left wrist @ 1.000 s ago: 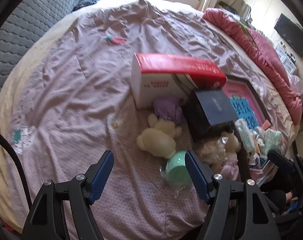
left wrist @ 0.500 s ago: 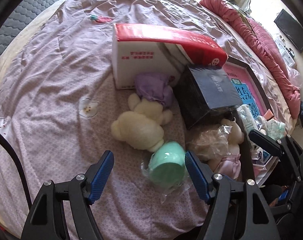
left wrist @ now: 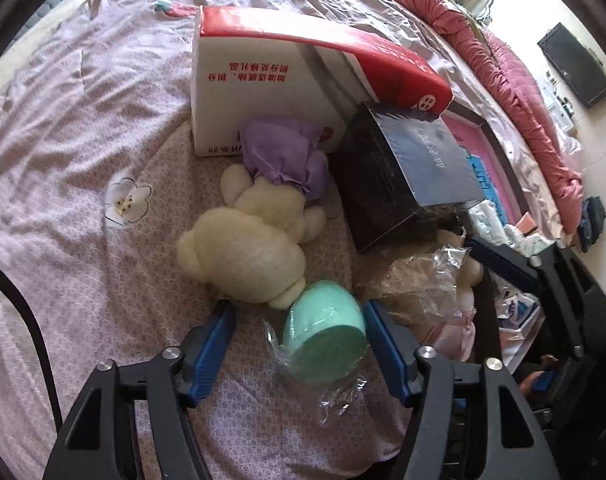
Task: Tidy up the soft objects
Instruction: 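Grasp the mint-green wrapped cup with the left tool while the right tool grasps the clear bag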
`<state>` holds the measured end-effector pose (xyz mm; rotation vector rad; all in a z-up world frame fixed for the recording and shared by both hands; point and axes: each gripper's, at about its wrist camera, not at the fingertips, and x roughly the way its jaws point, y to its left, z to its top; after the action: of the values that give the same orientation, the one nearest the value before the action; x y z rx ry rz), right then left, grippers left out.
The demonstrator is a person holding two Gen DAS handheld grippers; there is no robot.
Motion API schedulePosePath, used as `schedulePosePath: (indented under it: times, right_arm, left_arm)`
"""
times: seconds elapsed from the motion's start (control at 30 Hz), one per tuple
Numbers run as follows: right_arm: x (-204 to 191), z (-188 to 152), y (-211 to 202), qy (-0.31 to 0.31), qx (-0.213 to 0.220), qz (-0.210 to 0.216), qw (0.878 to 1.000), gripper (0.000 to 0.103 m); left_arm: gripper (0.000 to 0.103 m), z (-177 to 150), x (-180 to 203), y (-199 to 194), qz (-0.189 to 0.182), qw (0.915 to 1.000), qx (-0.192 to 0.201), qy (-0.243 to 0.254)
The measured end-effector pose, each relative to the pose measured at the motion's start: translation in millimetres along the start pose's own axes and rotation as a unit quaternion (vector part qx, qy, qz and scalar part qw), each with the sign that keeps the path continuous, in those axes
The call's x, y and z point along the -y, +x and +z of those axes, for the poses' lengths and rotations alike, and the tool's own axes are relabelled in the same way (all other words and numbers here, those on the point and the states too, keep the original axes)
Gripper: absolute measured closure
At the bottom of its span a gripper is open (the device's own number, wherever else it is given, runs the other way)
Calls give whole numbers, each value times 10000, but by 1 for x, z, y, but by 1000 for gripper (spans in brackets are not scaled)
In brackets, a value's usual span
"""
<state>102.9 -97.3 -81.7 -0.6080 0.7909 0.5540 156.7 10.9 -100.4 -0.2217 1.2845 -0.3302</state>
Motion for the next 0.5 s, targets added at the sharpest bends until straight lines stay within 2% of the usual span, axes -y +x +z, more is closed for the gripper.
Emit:
schedulePosePath:
  times: [0.17, 0.3, 0.37, 0.43, 0.5]
  right_arm:
    - [-4, 2, 10, -289, 20, -98, 9995, 28]
    - [-2, 6, 12, -347, 124, -6, 9993, 29]
    - [0, 6, 20, -310, -8, 145, 9994, 34]
    - [-2, 5, 28, -322, -190, 85, 9993, 39]
    - [0, 5, 27, -189, -76, 218, 9996, 43]
  left_arm:
    - [59, 2, -6, 1, -370, 9993, -42, -92]
    - [62, 2, -9, 0, -363, 9993, -41, -42]
    - [63, 2, -9, 0, -358, 9993, -42, -48]
    - [63, 2, -7, -3, -322, 9995, -26, -17]
    - [63, 2, -7, -5, -267, 9996, -1, 13]
